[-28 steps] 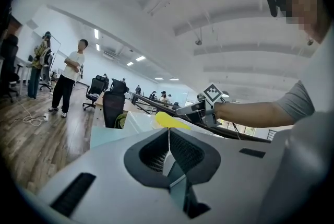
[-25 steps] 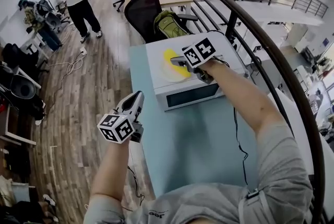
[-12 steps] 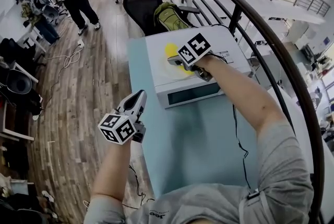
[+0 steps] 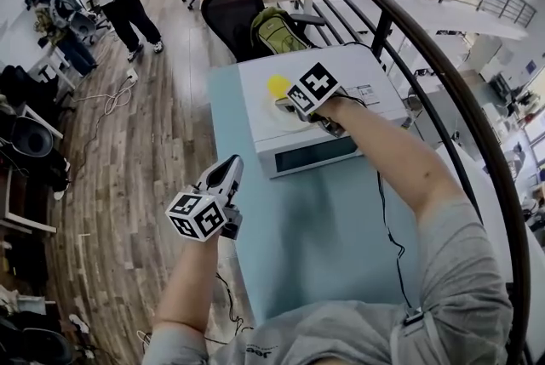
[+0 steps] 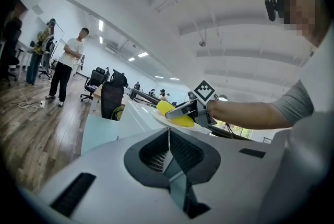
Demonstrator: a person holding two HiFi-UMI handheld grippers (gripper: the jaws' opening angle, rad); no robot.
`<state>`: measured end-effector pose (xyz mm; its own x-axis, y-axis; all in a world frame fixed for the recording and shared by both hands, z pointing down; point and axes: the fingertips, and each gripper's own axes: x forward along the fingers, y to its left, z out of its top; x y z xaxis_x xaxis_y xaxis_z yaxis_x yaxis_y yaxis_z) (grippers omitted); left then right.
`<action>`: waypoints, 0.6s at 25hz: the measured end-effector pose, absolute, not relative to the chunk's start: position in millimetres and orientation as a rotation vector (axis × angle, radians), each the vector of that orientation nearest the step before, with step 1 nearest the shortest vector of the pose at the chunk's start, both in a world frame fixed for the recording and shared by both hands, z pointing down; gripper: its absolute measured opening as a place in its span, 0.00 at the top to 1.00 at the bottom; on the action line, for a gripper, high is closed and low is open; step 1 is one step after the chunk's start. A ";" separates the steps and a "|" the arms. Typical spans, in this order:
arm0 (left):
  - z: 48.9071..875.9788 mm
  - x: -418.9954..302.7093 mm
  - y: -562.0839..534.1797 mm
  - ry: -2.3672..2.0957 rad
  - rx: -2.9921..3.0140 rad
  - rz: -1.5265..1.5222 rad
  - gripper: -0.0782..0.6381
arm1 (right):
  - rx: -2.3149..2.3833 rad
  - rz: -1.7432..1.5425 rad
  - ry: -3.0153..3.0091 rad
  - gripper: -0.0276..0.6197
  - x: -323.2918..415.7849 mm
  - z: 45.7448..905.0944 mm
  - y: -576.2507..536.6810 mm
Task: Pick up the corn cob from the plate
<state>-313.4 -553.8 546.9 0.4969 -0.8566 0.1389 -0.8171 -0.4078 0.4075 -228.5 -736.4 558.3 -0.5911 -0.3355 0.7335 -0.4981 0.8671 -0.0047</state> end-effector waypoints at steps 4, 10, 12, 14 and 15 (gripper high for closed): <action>530.1 -321.6 -546.2 -1.410 2.343 -0.130 0.86 | 0.639 0.255 -2.333 0.54 -225.4 532.0 -733.5; 487.2 -335.7 -530.4 -1.442 2.379 -0.184 0.86 | 0.705 0.199 -2.453 0.55 -226.5 467.8 -723.3; 469.5 -339.4 -522.5 -1.453 2.404 -0.185 0.86 | 0.730 0.168 -2.498 0.55 -228.0 441.8 -716.0; 450.1 -345.5 -513.4 -1.467 2.429 -0.187 0.86 | 0.754 0.134 -2.544 0.55 -230.8 415.5 -707.3; 440.3 -349.6 -508.7 -1.475 2.438 -0.192 0.86 | 0.765 0.118 -2.565 0.55 -232.4 402.9 -702.5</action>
